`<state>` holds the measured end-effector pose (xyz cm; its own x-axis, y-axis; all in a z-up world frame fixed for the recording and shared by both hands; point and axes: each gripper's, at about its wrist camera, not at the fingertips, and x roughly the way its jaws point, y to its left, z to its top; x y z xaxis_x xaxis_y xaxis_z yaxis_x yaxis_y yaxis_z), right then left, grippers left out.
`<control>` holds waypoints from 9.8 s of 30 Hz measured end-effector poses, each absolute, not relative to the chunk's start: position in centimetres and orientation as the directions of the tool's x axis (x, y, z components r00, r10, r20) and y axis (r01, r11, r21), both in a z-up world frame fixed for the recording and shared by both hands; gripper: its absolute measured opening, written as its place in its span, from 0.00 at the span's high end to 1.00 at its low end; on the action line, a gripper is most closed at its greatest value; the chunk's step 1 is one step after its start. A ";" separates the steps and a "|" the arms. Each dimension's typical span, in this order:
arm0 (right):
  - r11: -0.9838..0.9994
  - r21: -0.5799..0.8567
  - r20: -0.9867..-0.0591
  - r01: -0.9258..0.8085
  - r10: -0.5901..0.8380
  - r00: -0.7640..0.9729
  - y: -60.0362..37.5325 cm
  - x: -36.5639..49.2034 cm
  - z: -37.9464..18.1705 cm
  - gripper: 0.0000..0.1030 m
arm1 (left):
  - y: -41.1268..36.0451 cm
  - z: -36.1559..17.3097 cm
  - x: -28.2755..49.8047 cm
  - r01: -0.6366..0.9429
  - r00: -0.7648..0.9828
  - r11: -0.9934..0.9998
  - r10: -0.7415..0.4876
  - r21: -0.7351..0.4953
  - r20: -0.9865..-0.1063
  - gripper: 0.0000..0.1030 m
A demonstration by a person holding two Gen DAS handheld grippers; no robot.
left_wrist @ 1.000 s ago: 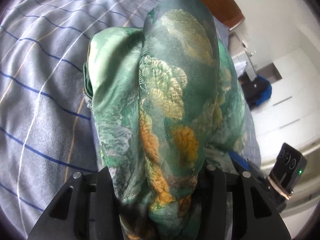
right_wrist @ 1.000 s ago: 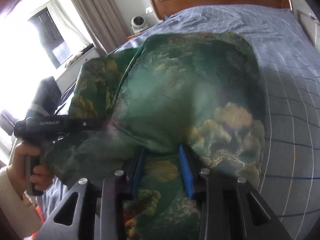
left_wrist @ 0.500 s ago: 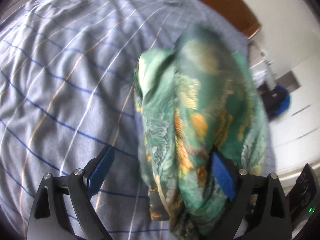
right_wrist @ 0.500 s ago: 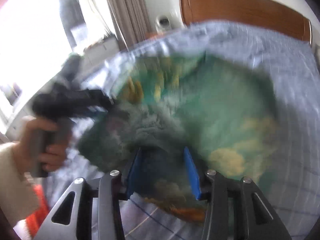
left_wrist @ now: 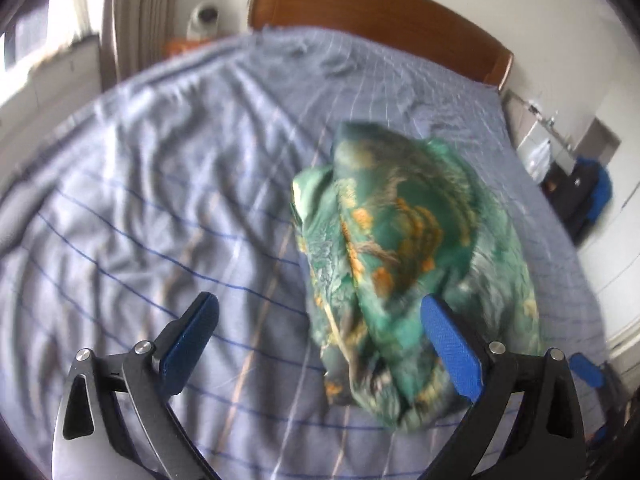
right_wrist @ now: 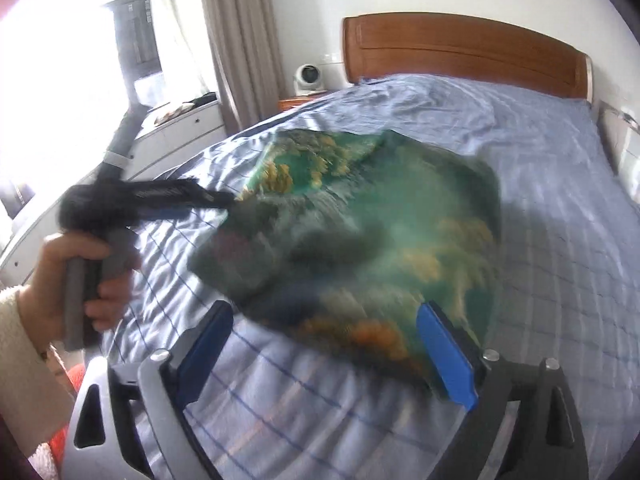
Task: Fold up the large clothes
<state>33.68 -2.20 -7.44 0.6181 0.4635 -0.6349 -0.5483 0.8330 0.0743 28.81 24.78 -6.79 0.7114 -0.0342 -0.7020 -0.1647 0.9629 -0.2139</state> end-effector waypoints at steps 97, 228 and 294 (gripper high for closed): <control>0.925 0.012 -0.582 -0.379 0.315 0.750 -11.7 42.2 -6.1 0.01 | 19.4 -3.7 31.3 -0.057 0.858 0.989 -0.022 -0.139 -0.513 0.00; 0.965 -0.022 -0.660 -0.262 0.183 0.729 -11.7 12.6 -4.7 0.00 | 7.0 -2.6 7.8 -0.034 0.733 0.998 0.066 0.061 -0.677 0.00; 0.964 0.006 -0.695 -0.267 0.196 0.692 -10.7 15.4 -0.8 0.00 | 8.5 0.6 8.6 -0.107 0.705 0.990 0.140 0.091 -0.695 0.00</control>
<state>15.37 -10.65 -0.83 0.6919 0.1960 -0.6949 -0.2669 0.9637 0.0060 8.63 8.52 0.62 0.7052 0.1402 -0.6950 -0.1072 0.9901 0.0909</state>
